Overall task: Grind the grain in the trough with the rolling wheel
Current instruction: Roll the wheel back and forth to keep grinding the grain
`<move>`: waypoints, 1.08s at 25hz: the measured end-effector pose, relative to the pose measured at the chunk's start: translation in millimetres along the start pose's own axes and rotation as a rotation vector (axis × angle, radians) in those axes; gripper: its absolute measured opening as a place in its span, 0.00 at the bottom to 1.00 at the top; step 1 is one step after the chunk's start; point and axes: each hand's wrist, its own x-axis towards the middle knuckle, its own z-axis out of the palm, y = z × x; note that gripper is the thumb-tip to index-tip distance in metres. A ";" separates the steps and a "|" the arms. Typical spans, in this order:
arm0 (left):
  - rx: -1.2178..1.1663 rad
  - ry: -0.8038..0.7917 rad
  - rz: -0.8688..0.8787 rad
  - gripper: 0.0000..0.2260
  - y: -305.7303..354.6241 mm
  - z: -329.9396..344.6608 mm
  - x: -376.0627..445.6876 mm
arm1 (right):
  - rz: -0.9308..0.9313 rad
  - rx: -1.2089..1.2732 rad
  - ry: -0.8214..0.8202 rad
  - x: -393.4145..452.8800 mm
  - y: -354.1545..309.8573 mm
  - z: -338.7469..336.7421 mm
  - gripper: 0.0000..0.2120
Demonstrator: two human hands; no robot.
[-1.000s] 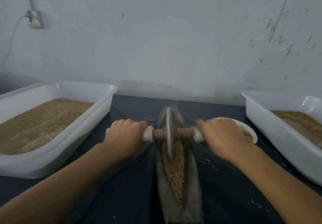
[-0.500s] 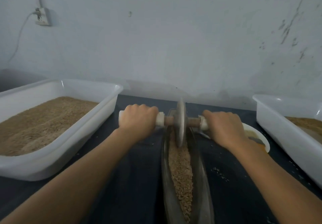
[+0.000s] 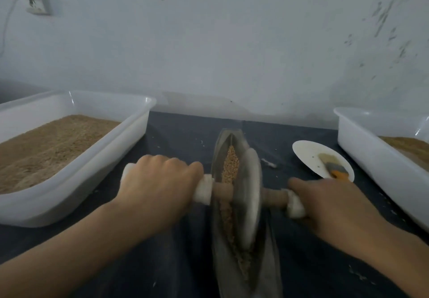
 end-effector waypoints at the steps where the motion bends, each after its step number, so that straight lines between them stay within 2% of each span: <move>1: 0.010 0.005 -0.056 0.18 -0.9 11.6 22.1 | 0.020 0.009 0.073 17.0 1.8 5.6 0.19; 3: 0.004 -0.020 -0.139 0.08 -8.2 27.0 71.1 | 0.103 0.044 0.125 64.6 6.9 10.2 0.16; 6: 0.001 0.031 -0.171 0.06 -14.9 31.8 113.0 | 0.159 0.103 0.131 110.8 12.1 13.2 0.13; 9: -0.040 0.051 -0.099 0.12 -8.0 28.7 78.3 | 0.093 0.096 0.127 68.7 8.2 17.8 0.14; 12: -0.148 0.196 0.054 0.20 -1.5 15.4 -0.4 | -0.147 0.015 0.334 -4.7 -1.3 -0.1 0.26; 14: -0.180 0.310 0.098 0.23 -4.3 4.0 -33.4 | -0.204 0.032 0.428 -32.3 -2.9 -10.8 0.28; 15: -0.159 0.300 0.086 0.23 -5.2 3.1 -39.6 | -0.186 0.052 0.383 -36.1 -3.0 -10.9 0.29; 17: -0.097 0.157 0.040 0.24 -3.6 0.7 -24.8 | -0.142 0.050 0.216 -22.0 -4.6 -6.5 0.29; 19: 0.000 0.041 -0.030 0.20 -1.3 13.9 15.4 | -0.009 -0.014 0.148 17.6 0.4 5.3 0.21; 23: -0.064 0.030 -0.269 0.05 -12.4 45.0 97.1 | 0.131 -0.068 0.257 98.1 7.6 7.4 0.12; 27: -0.115 0.034 -0.205 0.13 -10.2 37.6 76.6 | 0.100 0.000 0.159 75.9 8.1 4.1 0.11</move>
